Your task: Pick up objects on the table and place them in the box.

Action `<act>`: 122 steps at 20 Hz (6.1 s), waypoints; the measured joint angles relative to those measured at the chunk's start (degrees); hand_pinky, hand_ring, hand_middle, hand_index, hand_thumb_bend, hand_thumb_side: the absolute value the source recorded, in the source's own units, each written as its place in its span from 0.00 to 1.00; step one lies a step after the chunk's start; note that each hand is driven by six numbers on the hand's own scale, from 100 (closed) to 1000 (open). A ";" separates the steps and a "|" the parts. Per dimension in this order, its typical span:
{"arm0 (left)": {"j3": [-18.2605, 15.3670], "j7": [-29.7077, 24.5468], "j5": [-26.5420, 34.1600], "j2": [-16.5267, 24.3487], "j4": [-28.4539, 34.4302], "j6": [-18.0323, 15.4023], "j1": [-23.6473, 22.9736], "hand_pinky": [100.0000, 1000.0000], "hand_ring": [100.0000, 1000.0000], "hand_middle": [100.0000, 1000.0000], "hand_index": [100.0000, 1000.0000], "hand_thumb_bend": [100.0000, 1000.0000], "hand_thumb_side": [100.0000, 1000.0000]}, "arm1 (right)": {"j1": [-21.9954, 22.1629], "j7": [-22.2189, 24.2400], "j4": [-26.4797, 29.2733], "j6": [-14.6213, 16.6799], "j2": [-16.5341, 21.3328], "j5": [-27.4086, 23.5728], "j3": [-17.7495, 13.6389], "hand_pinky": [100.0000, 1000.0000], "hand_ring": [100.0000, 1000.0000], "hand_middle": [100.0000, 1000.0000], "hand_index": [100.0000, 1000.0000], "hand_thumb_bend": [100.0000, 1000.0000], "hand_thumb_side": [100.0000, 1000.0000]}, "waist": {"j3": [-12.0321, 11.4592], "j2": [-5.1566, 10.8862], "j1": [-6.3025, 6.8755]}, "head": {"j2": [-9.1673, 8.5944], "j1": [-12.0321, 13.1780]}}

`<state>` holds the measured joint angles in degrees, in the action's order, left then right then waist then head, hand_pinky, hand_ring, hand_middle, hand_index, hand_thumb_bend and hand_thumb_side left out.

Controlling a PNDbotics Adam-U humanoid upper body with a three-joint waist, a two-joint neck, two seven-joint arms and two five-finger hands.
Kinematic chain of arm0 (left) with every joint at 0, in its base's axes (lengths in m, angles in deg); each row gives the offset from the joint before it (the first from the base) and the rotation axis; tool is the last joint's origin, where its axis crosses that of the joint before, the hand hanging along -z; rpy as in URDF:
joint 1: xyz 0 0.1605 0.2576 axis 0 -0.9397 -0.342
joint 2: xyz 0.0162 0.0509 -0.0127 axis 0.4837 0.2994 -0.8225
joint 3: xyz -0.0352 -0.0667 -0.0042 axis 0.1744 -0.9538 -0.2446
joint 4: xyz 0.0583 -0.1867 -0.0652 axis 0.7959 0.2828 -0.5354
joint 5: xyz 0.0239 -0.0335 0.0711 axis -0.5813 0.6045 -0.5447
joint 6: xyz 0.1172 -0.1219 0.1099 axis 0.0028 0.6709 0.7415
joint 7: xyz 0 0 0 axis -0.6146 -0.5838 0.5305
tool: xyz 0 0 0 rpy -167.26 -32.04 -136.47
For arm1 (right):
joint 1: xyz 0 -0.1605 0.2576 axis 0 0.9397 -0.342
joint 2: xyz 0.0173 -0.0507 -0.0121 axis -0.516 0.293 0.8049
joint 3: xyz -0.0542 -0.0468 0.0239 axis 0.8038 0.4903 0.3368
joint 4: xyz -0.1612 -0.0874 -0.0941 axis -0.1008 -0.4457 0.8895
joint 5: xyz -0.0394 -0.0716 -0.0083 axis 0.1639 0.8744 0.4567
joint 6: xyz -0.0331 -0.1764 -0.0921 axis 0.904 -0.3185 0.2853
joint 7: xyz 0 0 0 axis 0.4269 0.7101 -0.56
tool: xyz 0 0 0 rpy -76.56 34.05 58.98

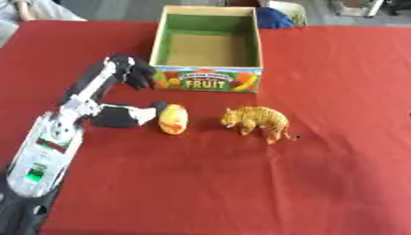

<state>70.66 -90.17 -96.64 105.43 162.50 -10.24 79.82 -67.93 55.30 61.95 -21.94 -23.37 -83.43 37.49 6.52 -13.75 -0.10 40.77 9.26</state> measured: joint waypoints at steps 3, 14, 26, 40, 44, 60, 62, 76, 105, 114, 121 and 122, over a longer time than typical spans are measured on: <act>1.15 -0.91 -1.98 0.00 -1.17 0.16 0.42 0.58 0.54 0.55 0.66 0.43 0.00 | 0.00 0.01 0.00 0.01 0.00 0.00 0.02 0.67 0.85 0.48 0.53 0.00 0.29 | 0.07 0.01 0.00 | 0.00 0.12; 3.19 -1.33 -5.99 -0.80 -5.51 0.37 2.20 0.58 0.55 0.56 0.67 0.46 0.00 | 0.01 0.13 0.00 -0.05 -0.01 0.00 0.03 0.67 0.85 0.48 0.53 0.00 0.29 | 0.13 0.29 -0.04 | -0.01 0.18; 4.95 0.30 -14.34 -1.76 -9.24 -0.30 4.53 0.59 0.55 0.55 0.67 0.47 0.00 | 0.02 0.33 0.00 -0.11 -0.01 0.00 0.08 0.67 0.85 0.48 0.53 0.00 0.29 | 0.30 0.33 -0.02 | -0.01 0.25; 6.11 -3.29 -23.46 -1.71 -10.95 -3.05 4.69 0.59 0.54 0.52 0.63 0.39 0.01 | 0.01 0.36 0.00 -0.13 -0.01 0.00 0.36 0.67 0.85 0.48 0.53 0.00 0.30 | 0.56 0.38 0.30 | 0.00 0.33; 6.12 -4.31 -25.15 -1.51 -10.95 -3.74 4.52 0.57 0.52 0.50 0.62 0.34 0.01 | 0.01 0.36 0.00 -0.13 -0.01 0.00 0.36 0.67 0.85 0.48 0.53 0.00 0.30 | 0.57 0.38 0.32 | 0.00 0.33; 4.47 8.03 -34.79 -0.68 -9.43 -3.16 4.32 0.36 0.23 0.17 0.30 0.19 0.00 | 0.25 0.35 0.00 -0.12 -0.01 0.00 0.35 0.67 0.85 0.48 0.53 0.00 0.30 | 0.65 0.44 0.32 | 0.02 0.17; 4.05 10.49 -35.95 -0.62 -8.67 -2.92 4.41 0.36 0.24 0.18 0.29 0.19 0.00 | 0.29 0.34 0.00 -0.11 -0.01 0.00 0.35 0.67 0.85 0.48 0.53 0.00 0.30 | 0.64 0.47 0.32 | 0.02 0.15; 2.08 12.03 -33.65 5.16 -2.50 -1.87 14.91 0.38 0.21 0.17 0.29 0.21 0.00 | 0.70 0.30 0.00 -0.08 -0.01 0.00 0.35 0.67 0.85 0.48 0.53 0.00 0.31 | 0.87 0.82 0.32 | 0.05 -0.30; -0.59 20.33 -44.37 -4.28 -58.36 -5.54 41.68 0.54 0.48 0.49 0.63 0.56 0.00 | -0.09 1.84 -0.01 -0.13 -0.47 -0.32 1.49 0.67 0.85 0.48 0.53 0.00 0.31 | 7.24 0.31 0.66 | -1.07 2.20; -2.97 17.96 -40.66 -3.95 -56.72 -5.74 40.05 0.59 0.55 0.57 0.69 0.72 0.04 | -0.17 1.86 -0.01 -0.12 -0.43 -0.32 1.47 0.67 0.85 0.48 0.53 0.00 0.31 | 6.40 0.31 0.67 | -1.09 1.71; -6.44 22.25 -34.57 -2.73 -47.09 -9.37 34.34 0.55 0.49 0.51 0.65 0.54 0.12 | -4.98 3.93 -0.59 0.42 4.81 -0.30 3.22 0.69 0.87 0.49 0.56 0.00 0.28 | 4.29 0.58 -0.07 | -1.08 0.30; -6.85 22.80 -33.70 -2.73 -45.71 -10.06 33.04 0.54 0.49 0.50 0.64 0.53 0.13 | -6.10 4.59 -0.88 0.61 6.00 -0.28 3.78 0.69 0.88 0.50 0.58 0.00 0.26 | 4.01 0.62 -0.12 | -1.08 0.08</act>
<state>63.81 -67.37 -130.34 102.69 116.79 -20.30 112.85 -74.03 59.89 61.07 -21.33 -17.37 -83.71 41.27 10.52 -13.14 -0.22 39.69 9.34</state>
